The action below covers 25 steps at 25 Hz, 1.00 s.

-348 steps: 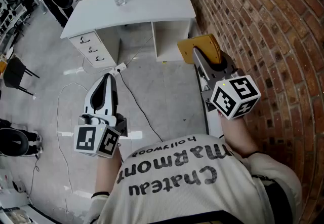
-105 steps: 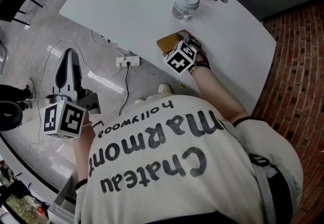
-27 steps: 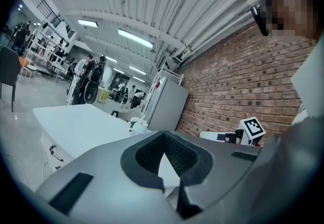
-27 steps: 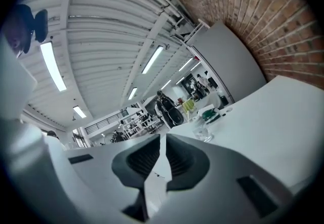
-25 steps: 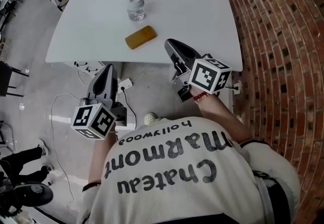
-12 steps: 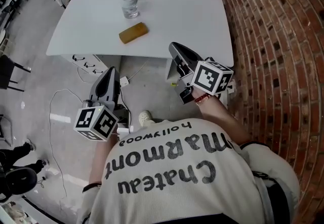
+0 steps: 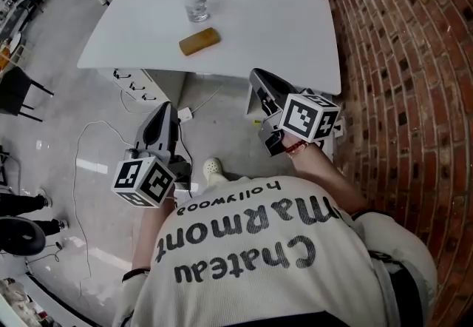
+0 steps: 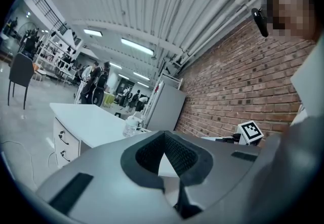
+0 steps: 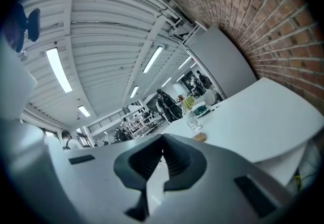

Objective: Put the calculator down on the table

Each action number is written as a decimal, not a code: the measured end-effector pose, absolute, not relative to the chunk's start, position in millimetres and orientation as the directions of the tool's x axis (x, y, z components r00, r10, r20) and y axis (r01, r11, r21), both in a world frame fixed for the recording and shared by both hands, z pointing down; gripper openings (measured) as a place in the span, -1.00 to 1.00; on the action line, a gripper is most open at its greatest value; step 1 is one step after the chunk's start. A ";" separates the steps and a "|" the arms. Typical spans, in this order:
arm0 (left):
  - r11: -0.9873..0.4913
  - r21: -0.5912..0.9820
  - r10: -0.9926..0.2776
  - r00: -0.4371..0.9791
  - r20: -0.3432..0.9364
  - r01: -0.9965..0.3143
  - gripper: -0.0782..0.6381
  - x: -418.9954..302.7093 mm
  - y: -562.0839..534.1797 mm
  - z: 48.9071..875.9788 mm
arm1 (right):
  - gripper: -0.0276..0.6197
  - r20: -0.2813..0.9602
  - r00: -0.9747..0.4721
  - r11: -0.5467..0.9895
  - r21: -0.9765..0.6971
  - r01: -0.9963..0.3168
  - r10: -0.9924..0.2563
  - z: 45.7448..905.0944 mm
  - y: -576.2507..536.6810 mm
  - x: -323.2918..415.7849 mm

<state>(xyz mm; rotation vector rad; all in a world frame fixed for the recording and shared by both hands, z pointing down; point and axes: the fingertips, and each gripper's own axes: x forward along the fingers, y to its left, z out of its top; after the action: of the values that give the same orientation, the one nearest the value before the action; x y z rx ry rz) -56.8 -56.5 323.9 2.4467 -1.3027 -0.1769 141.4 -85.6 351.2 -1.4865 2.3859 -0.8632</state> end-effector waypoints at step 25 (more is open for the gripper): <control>-0.459 0.373 -0.849 0.522 0.083 -0.806 -0.78 -59.3 3.8 334.0 | -0.94 0.167 -0.530 0.358 -0.567 -0.742 -0.832 373.4 -37.8 138.2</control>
<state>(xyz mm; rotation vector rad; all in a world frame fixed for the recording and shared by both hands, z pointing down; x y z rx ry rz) -59.3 3.8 334.0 2.4000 -1.3672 -0.1615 138.2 -37.8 373.4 -1.4379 2.4627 -0.9063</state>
